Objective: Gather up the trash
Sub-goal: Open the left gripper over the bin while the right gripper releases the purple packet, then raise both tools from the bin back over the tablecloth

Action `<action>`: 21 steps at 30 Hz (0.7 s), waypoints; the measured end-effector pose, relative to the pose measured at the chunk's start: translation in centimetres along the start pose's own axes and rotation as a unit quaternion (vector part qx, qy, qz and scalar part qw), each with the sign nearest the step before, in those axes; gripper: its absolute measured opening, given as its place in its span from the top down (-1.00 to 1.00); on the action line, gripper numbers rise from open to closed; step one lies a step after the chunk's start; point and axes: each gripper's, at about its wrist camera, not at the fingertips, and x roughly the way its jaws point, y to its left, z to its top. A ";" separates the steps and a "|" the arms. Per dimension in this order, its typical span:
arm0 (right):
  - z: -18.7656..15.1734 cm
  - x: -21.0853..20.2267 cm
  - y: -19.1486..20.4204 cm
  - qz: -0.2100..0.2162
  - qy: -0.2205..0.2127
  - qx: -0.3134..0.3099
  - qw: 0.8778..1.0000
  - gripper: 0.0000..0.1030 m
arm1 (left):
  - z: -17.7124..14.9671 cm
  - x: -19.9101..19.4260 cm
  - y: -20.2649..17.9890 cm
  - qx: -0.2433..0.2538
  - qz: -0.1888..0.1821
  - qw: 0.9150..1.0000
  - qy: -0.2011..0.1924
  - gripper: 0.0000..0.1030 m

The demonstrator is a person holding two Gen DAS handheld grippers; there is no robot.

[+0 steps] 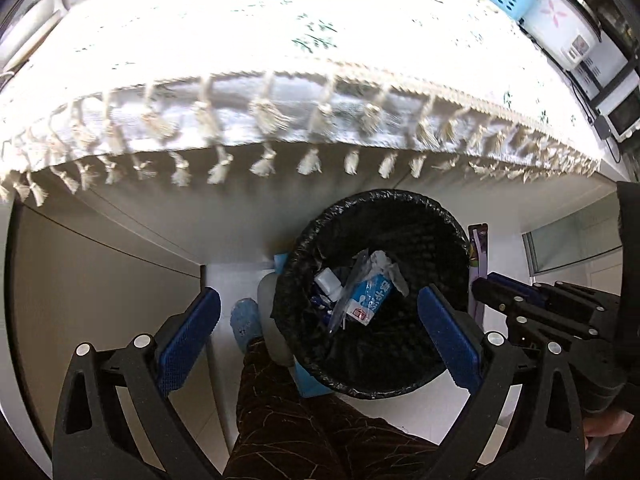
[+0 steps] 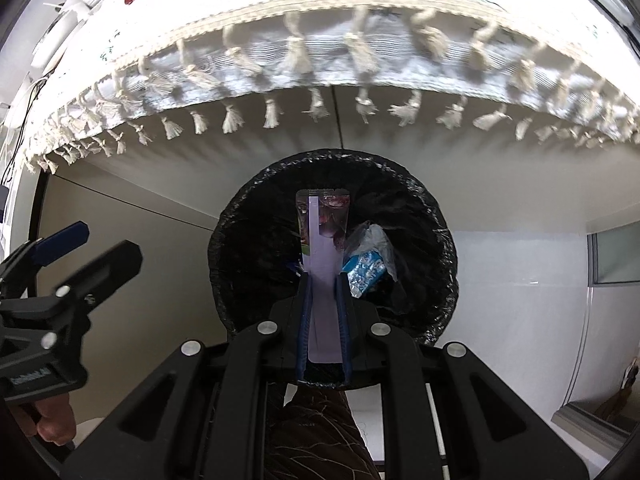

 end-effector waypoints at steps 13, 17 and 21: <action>1.3 -3.8 -0.1 -0.008 -0.036 0.014 0.999 -0.35 | 1.7 -2.5 1.7 -0.015 -0.004 1.000 -0.018 -0.88; 2.0 -6.1 -0.2 -0.010 -0.059 0.023 0.998 -0.55 | 3.0 -4.1 1.8 -0.011 -0.004 1.000 -0.026 -0.88; 2.7 -8.6 -0.1 -0.013 -0.083 0.025 0.996 -0.67 | 4.0 -5.9 1.9 -0.012 -0.006 0.999 -0.035 -0.88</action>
